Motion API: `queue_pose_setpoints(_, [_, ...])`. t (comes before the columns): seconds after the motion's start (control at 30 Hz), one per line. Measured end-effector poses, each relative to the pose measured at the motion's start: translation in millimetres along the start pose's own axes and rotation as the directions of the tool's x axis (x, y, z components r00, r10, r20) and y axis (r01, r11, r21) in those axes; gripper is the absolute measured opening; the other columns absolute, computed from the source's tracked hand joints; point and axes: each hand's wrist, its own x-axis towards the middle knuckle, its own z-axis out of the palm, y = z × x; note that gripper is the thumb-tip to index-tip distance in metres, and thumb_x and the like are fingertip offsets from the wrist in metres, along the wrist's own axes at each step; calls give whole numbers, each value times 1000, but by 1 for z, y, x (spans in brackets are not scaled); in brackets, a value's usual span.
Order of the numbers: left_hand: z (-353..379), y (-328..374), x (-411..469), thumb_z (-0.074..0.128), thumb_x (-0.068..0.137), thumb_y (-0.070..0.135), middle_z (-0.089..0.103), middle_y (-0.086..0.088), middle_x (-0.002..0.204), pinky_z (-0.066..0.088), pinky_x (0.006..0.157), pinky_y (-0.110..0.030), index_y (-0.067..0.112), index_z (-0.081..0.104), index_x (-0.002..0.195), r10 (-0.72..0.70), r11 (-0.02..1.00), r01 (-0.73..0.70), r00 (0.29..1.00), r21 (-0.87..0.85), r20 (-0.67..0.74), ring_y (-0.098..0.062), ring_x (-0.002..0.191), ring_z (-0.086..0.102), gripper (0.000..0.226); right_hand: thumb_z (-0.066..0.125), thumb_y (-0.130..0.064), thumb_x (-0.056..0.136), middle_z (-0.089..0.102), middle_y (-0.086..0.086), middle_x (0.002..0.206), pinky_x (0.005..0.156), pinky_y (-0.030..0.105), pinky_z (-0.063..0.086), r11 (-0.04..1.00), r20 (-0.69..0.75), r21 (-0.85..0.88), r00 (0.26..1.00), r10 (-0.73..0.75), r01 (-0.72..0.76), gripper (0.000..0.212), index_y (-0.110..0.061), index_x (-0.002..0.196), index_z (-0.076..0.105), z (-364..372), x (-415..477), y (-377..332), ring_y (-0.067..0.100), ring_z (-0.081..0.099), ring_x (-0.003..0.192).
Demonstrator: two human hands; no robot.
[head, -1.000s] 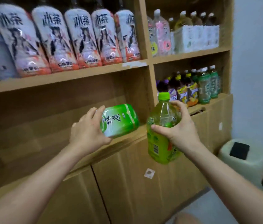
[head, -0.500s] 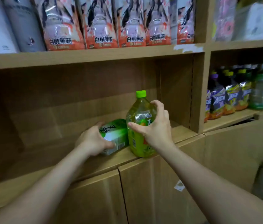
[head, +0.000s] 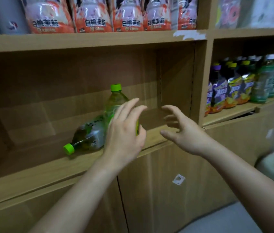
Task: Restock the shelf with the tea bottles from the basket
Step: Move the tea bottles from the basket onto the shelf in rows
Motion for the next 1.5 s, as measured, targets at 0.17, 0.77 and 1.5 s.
queue_pose_setpoints(0.17, [81, 83, -24, 57, 78, 13, 65, -2, 114, 30, 95, -11, 14, 69, 102, 149, 957, -86, 965, -277, 217, -15, 105, 54, 27, 69, -27, 83, 60, 5, 116, 93, 37, 49, 931, -133, -141, 938, 320, -338, 49, -30, 127, 49, -96, -106, 81, 17, 60, 104])
queue_pose_setpoints(0.77, [277, 331, -150, 42, 95, 20, 47, -2, 143, 36, 105, -33, 20, 45, 137, 483, 866, -54, 353, -498, 801, -22, 129, 44, 42, 54, -34, 85, 68, 11, 103, 75, 38, 51, 244, -456, -367, 402, 794, -898, 24, -17, 101, 56, -100, -374, 259, 34, 64, 96])
queue_pose_setpoints(1.5, [269, 203, -148, 70, 74, 28, 68, -12, 99, 51, 69, -30, 10, 64, 98, -144, 987, 0, 447, 161, 883, -32, 92, 65, 30, 61, -41, 82, 67, 9, 114, 87, 36, 50, 761, 165, -190, 744, 647, -620, 43, -20, 119, 59, 0, -301, 185, 30, 60, 109])
